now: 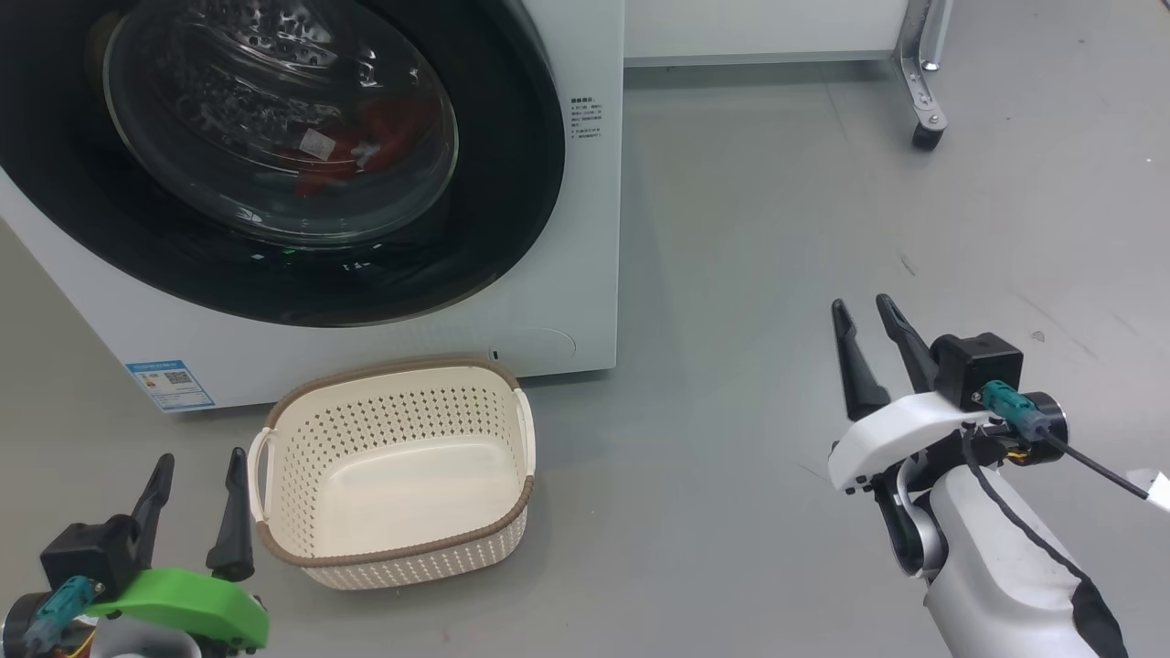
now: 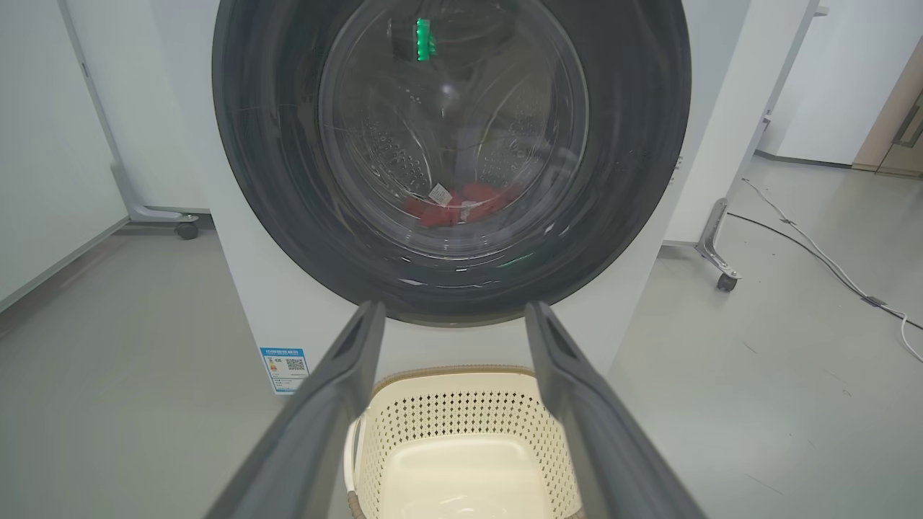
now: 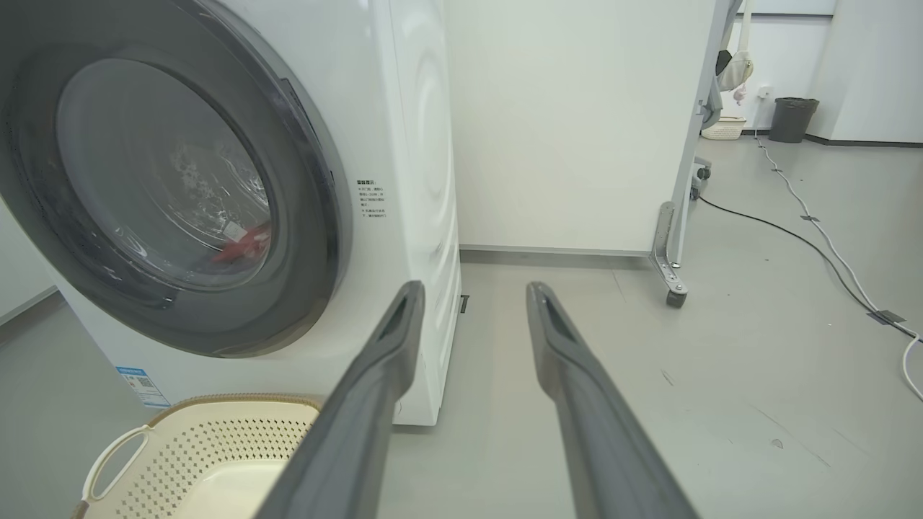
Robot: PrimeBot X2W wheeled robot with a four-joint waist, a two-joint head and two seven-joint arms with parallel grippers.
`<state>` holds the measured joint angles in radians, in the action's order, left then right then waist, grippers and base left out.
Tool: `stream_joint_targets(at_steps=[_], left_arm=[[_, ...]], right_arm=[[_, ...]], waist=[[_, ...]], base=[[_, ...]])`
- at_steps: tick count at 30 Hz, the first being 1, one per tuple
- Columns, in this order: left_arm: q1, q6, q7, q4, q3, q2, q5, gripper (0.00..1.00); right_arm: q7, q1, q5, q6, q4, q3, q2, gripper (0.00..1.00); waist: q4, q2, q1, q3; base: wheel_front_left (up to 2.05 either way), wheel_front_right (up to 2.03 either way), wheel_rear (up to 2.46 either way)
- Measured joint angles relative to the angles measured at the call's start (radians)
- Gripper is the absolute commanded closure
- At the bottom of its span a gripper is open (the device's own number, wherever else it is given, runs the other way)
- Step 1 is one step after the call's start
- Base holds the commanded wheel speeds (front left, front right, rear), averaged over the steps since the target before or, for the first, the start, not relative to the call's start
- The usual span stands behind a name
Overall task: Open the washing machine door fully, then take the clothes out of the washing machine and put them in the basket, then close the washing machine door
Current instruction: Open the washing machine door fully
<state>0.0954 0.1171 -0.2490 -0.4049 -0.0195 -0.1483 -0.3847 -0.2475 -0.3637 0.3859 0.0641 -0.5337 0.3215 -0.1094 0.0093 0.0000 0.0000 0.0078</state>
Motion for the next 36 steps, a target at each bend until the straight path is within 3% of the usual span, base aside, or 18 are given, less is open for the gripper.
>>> stream_joint_targets(at_steps=[10,20,28,36], left_arm=[[-0.001,0.003,0.0,0.025,0.03,0.008,0.0,0.0],[0.012,0.004,0.0,0.067,0.036,0.006,-0.001,0.0],[0.058,0.009,0.0,0.107,-0.007,-0.004,-0.019,0.0],[0.097,0.009,-0.003,0.144,-0.067,-0.016,-0.075,0.0]], right_arm=[[-0.001,-0.002,0.087,-0.039,0.129,-0.1,0.038,1.0],[-0.002,-0.008,0.342,-0.106,0.168,-0.239,0.064,1.0],[-0.006,-0.082,0.533,-0.142,0.15,-0.232,0.059,1.0],[0.024,-0.22,0.791,-0.145,0.151,-0.194,0.052,1.0]], waist=[[0.008,0.0,0.0,0.053],[0.038,0.0,0.0,0.138],[0.07,0.0,0.0,0.214],[0.117,0.0,0.0,0.314]], base=[[0.0,0.0,0.0],[0.0,0.0,0.0],[0.0,0.0,0.0],[0.0,0.0,0.0]])
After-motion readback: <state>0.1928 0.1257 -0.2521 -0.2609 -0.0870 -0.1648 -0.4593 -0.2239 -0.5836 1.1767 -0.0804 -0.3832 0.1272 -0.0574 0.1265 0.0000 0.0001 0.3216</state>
